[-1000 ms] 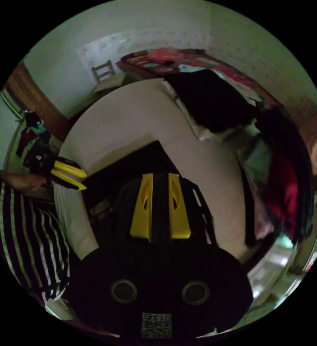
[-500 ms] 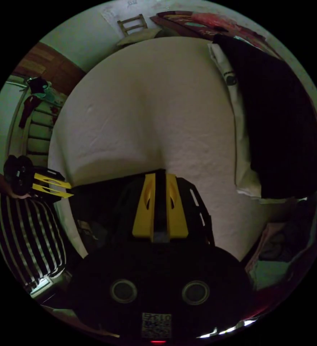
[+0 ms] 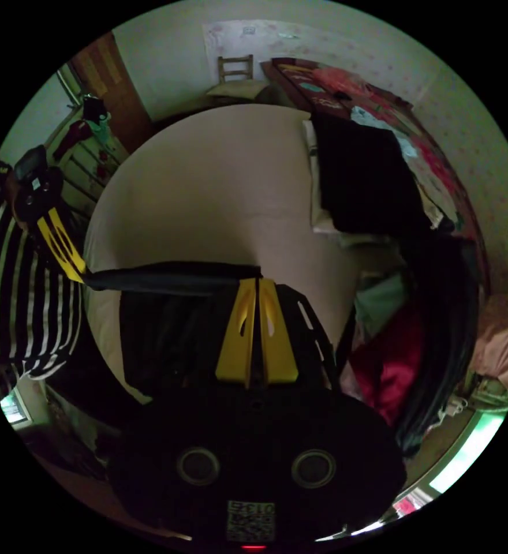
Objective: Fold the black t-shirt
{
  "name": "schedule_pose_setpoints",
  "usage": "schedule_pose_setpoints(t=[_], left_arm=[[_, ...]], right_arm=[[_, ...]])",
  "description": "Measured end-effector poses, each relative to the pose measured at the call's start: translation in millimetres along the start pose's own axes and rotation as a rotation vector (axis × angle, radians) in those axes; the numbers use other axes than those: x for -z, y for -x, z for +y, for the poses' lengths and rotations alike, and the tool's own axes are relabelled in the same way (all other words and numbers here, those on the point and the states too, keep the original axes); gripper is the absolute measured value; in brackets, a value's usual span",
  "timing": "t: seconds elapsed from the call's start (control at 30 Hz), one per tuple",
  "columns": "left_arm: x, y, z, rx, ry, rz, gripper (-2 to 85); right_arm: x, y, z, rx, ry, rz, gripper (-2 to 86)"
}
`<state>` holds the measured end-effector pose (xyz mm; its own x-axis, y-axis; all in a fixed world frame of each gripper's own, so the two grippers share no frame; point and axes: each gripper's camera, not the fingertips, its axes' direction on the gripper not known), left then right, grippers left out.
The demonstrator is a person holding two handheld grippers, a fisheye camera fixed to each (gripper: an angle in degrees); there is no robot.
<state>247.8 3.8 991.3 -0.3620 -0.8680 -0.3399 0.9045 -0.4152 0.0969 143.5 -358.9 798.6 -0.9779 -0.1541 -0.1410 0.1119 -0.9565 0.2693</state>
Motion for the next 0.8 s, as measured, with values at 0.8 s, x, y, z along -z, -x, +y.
schedule_pose_setpoints(t=[0.8], left_arm=[[-133,-103,-149,-0.342,0.236,0.008,7.9]], right_arm=[[-64,63,198,-0.352,0.337,0.220,5.6]])
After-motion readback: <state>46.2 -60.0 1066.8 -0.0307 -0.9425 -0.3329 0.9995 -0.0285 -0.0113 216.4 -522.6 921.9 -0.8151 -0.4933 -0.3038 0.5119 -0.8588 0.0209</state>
